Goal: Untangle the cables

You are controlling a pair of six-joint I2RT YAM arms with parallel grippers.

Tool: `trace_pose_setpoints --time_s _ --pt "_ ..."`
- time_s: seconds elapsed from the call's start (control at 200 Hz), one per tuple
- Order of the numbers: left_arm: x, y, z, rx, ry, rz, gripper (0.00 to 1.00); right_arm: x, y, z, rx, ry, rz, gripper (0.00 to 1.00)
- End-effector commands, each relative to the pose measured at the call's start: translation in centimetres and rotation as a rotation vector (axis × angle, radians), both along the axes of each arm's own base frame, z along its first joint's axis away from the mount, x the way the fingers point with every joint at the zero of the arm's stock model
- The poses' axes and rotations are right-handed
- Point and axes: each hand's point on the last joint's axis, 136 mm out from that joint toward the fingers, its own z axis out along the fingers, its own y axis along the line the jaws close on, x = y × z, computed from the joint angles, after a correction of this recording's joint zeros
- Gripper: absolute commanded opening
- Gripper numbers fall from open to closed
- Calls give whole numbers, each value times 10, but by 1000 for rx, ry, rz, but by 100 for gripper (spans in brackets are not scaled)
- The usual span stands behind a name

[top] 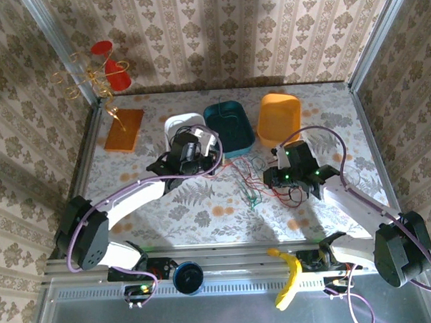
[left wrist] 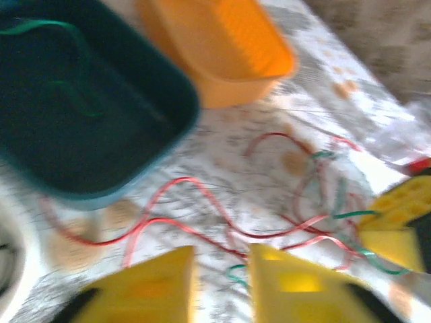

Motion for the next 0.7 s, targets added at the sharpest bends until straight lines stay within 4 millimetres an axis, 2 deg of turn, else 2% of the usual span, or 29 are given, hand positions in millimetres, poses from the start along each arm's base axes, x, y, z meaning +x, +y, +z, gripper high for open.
trace_pose_setpoints --time_s 0.0,0.095,0.19,0.325,0.48,0.69 --pt "-22 -35 30 -150 29 -225 55 -9 26 31 124 -38 142 0" --pt "-29 -46 32 -175 56 -297 61 -14 32 37 145 -42 180 0" --pt "-35 -52 30 -166 76 -348 61 -17 34 40 148 -44 195 0" --pt "-46 -59 22 -150 117 -409 57 -18 33 41 145 -49 195 0" --pt "-57 -65 6 -114 168 -446 43 -16 31 42 138 -62 174 0" --pt "-48 -61 -12 -64 156 -386 36 -16 30 48 148 -88 163 0"
